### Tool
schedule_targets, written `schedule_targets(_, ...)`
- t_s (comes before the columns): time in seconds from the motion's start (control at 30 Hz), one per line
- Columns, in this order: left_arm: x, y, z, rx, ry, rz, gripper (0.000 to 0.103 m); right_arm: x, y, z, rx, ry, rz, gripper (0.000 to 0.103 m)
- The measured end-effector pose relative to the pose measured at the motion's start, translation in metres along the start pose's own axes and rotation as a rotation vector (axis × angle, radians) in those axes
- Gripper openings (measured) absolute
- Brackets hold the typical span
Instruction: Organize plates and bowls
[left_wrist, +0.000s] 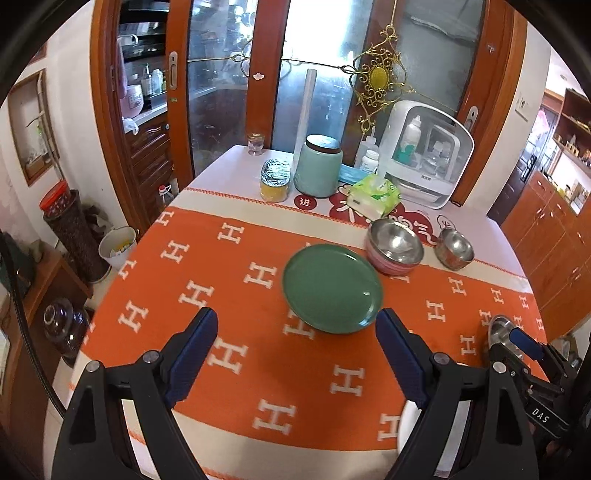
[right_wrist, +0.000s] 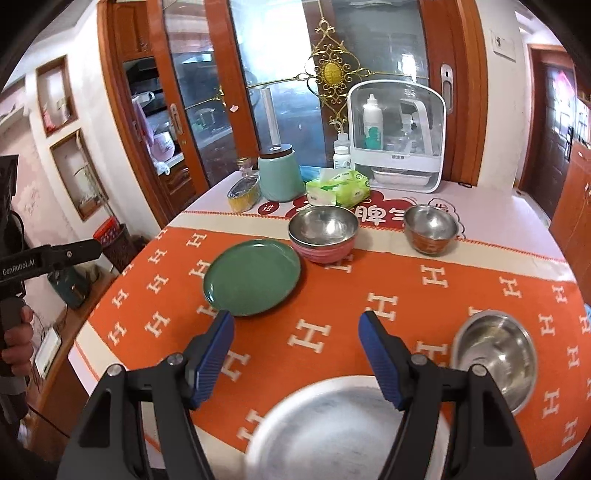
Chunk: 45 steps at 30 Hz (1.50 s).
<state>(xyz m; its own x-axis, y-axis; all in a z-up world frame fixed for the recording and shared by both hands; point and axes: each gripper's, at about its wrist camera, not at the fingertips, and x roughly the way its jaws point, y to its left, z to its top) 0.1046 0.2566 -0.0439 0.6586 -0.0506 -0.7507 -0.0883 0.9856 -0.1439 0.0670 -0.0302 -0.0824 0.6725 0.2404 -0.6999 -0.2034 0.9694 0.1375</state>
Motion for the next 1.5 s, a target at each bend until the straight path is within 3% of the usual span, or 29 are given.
schedule_targets(0.33,0.031,0.026,0.048,0.119,0.035,-0.014,0.087,0.045,0.008,0.022,0.182,0.042,0.002,0.070)
schedule_targets(0.63,0.085,0.036,0.070,0.152,0.105,-0.032,0.087,0.087,0.011,0.031,0.224,0.106,-0.013,0.070)
schedule_targets(0.97,0.160,0.035,0.071,0.167,0.195,-0.092,0.087,0.130,0.003,0.019,0.319,0.166,0.023,0.070)
schedule_targets(1.13,0.198,0.028,0.060,0.215,0.293,-0.128,0.087,0.146,-0.003,0.009,0.385,0.203,0.039,0.070)
schedule_targets(1.5,0.250,0.015,0.034,0.276,0.400,-0.185,0.087,0.187,-0.002,-0.011,0.459,0.235,0.094,0.070)
